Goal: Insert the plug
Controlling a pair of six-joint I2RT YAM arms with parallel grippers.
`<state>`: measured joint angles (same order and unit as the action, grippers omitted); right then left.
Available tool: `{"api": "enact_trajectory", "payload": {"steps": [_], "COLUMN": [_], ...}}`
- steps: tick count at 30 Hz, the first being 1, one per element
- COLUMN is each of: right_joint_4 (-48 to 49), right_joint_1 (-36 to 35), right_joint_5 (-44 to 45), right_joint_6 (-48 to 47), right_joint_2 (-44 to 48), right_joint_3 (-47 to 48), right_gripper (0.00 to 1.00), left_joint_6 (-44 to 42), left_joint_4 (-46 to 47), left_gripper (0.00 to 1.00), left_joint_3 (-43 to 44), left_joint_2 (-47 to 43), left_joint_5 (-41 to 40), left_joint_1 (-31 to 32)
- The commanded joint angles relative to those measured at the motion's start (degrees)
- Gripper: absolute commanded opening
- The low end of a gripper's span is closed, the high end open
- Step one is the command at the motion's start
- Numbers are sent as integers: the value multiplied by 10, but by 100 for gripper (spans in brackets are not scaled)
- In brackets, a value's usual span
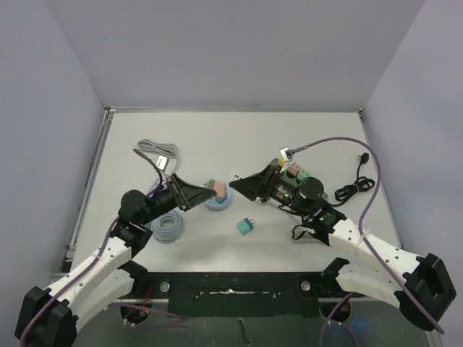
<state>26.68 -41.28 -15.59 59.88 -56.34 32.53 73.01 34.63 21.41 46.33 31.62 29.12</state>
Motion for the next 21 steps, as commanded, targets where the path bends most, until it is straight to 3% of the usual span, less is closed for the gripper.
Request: {"api": "enact_trajectory", "payload": {"steps": [1, 6, 15, 21], "right_joint_4": [100, 171, 208, 216], "right_joint_1": [-2, -8, -9, -10], "right_joint_5": [-55, -96, -130, -132], "right_joint_6": [81, 107, 123, 116], "right_joint_2": [-44, -83, -118, -137], "right_joint_3": [60, 77, 91, 102], "right_gripper": [74, 63, 52, 36], "left_joint_6": [23, 18, 25, 28], "left_joint_4": [62, 30, 34, 40], "left_gripper": [19, 19, 19, 19], "left_joint_3": [61, 87, 87, 80], "left_joint_2": [8, 19, 27, 36], "left_joint_5": [-19, -22, -21, -14], "left_joint_1": [-3, -4, -5, -6]}}
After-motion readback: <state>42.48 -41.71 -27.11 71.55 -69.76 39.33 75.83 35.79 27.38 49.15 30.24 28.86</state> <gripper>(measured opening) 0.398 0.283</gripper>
